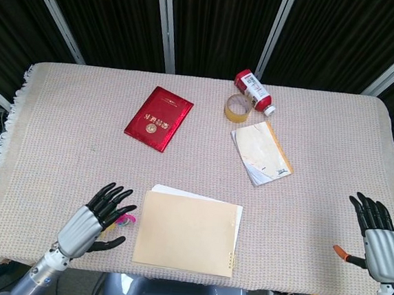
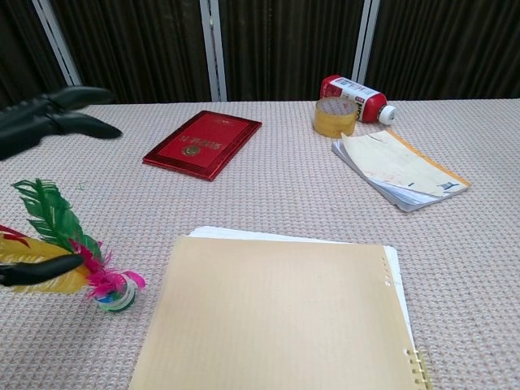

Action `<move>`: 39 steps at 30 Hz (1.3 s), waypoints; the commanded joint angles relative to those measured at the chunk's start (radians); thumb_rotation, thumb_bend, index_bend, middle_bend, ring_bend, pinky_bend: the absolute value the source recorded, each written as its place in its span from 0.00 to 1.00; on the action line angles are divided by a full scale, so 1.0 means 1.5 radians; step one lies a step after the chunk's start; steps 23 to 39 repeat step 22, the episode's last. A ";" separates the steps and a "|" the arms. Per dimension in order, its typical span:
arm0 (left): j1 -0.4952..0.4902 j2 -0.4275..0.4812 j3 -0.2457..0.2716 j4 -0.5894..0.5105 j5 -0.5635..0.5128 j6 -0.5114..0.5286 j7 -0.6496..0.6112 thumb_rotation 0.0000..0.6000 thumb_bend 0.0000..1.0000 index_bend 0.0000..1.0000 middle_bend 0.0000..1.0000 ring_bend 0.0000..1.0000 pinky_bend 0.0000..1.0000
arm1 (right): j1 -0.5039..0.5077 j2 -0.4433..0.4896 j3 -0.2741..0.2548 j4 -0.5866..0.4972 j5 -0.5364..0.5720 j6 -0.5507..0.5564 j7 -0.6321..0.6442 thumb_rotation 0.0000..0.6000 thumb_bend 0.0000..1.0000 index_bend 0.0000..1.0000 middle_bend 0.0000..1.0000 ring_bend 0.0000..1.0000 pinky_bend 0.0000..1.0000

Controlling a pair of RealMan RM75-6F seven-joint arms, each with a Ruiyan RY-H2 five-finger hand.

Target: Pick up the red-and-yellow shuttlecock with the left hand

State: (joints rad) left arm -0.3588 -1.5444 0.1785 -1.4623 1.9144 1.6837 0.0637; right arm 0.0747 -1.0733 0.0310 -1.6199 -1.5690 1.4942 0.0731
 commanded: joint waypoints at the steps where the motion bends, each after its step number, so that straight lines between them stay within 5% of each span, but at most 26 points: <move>1: 0.025 0.036 0.008 -0.027 0.022 0.037 0.013 0.97 0.16 0.06 0.00 0.00 0.00 | 0.002 -0.002 0.001 -0.001 0.003 -0.004 -0.006 1.00 0.07 0.00 0.00 0.00 0.00; 6: 0.080 0.115 0.004 -0.083 0.015 0.105 0.068 0.97 0.12 0.01 0.00 0.00 0.00 | 0.006 -0.011 0.001 -0.005 0.006 -0.013 -0.030 1.00 0.08 0.00 0.00 0.00 0.00; 13: 0.199 0.258 0.007 -0.220 -0.227 0.076 0.285 0.97 0.09 0.02 0.00 0.00 0.00 | 0.006 0.000 -0.008 -0.026 0.017 -0.033 -0.082 1.00 0.08 0.00 0.00 0.00 0.00; 19: 0.210 0.250 -0.066 -0.219 -0.412 0.005 0.263 0.97 0.08 0.04 0.00 0.00 0.00 | 0.011 -0.001 -0.012 -0.043 0.017 -0.048 -0.105 1.00 0.08 0.00 0.00 0.00 0.00; 39: 0.210 0.253 -0.078 -0.212 -0.401 0.006 0.243 0.97 0.09 0.04 0.00 0.00 0.00 | 0.011 -0.002 -0.013 -0.046 0.014 -0.046 -0.110 1.00 0.08 0.00 0.00 0.00 0.00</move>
